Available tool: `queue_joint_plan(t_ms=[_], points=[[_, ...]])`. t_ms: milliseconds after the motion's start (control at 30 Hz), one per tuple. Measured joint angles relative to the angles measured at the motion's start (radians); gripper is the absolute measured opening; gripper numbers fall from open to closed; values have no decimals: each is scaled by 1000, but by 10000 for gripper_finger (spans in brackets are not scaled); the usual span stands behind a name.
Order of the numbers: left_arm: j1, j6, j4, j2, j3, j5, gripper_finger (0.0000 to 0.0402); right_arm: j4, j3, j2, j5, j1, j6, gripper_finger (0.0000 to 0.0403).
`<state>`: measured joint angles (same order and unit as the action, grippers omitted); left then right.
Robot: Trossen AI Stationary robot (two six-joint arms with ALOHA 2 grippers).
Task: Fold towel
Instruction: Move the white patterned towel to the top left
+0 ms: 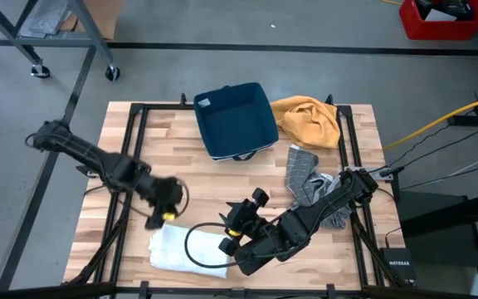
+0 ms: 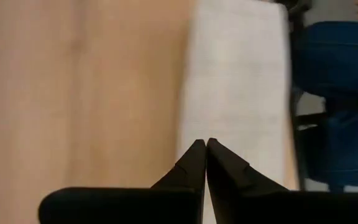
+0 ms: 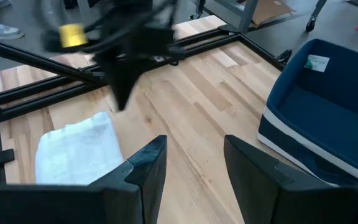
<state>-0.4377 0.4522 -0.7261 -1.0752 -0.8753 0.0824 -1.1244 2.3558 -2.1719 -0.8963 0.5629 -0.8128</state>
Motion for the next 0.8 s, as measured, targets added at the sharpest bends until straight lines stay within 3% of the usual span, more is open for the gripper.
queue_joint_plan(t_ms=[233,467,800], points=[[-234,220,306,-1,160,-165,5,0,0,0,0,0,0,165],[-359,378,635,-55,319,-287,5,1,0,0,-1,-3,0,165],[-384,455,690,-269,342,-297,5,9,0,0,-9,-3,0,165]])
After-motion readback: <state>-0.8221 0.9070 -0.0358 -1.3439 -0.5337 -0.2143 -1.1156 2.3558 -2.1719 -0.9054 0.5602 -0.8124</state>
